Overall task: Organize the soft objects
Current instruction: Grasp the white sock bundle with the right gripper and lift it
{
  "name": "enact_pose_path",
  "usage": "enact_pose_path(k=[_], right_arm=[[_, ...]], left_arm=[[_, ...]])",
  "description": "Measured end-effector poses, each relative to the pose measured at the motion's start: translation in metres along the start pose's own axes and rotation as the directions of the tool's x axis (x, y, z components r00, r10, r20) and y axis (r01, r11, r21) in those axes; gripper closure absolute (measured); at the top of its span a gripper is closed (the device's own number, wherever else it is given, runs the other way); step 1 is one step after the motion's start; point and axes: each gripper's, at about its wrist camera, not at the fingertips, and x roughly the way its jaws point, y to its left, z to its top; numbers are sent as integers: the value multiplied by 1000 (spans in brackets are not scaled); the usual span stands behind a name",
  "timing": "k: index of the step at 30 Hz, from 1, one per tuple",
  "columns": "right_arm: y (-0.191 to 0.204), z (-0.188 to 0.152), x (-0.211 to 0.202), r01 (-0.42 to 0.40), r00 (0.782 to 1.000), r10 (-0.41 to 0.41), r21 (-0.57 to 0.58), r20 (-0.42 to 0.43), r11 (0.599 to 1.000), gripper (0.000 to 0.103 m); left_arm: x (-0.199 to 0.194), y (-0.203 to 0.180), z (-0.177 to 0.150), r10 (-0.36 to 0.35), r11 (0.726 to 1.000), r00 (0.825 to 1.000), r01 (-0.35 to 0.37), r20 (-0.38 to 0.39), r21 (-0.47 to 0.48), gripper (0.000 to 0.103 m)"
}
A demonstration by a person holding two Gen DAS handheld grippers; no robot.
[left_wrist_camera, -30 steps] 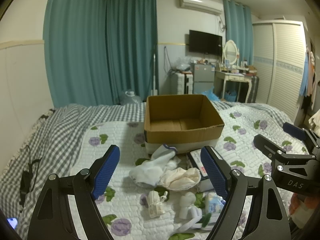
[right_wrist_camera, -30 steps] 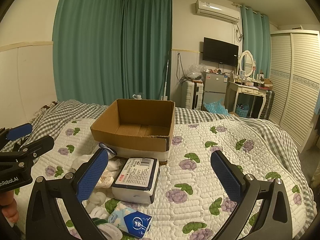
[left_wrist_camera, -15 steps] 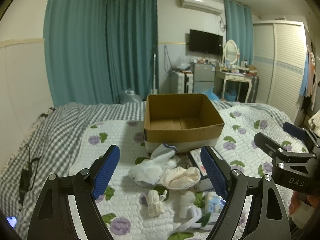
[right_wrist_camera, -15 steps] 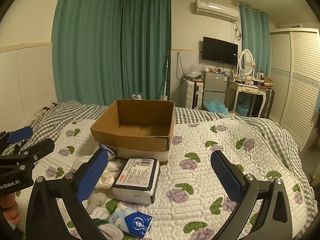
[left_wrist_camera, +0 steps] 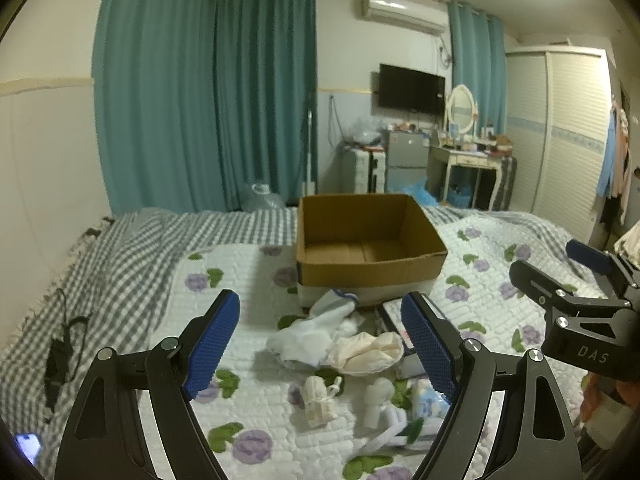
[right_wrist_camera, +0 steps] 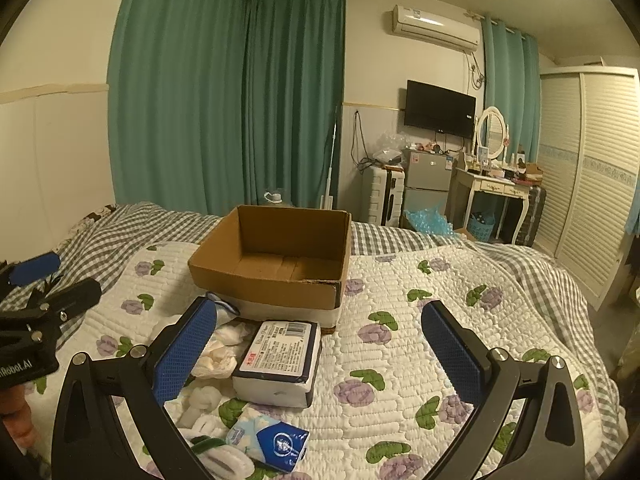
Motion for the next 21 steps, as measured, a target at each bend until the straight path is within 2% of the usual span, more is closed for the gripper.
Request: enact_pose_path(k=[4, 6, 8, 10, 12, 14, 18, 21], right_arm=[[15, -8, -1, -15, 999, 14, -31, -41, 999, 0], [27, -26, 6, -54, 992, 50, -39, -113, 998, 0], [39, -44, 17, -69, 981, 58, -52, -188, 996, 0], [56, -73, 30, -86, 957, 57, -90, -284, 992, 0], [70, -91, 37, -94, 943, 46, -130, -330, 987, 0], [83, -104, 42, -122, 929, 58, -157, -365, 980, 0], [101, -112, 54, -156, 915, 79, -166, -395, 974, 0], [106, -118, 68, -163, 896, 83, -149, -437, 975, 10]], left_arm=[[-11, 13, -1, 1, 1000, 1000, -1, 3, -7, 19], [-13, 19, -6, 3, 1000, 1000, -3, -9, -1, 19], [-12, 26, -14, -2, 1000, 999, 2, -41, 11, 19], [-5, 30, -27, 2, 1000, 996, -1, -86, 20, 19], [3, 34, -45, 6, 1000, 991, -3, -136, 22, 19], [10, 37, -58, 4, 1000, 984, 0, -175, 24, 19], [26, 41, -81, 9, 1000, 968, -2, -250, 25, 19], [35, 46, -91, 20, 1000, 957, -15, -288, 20, 19]])
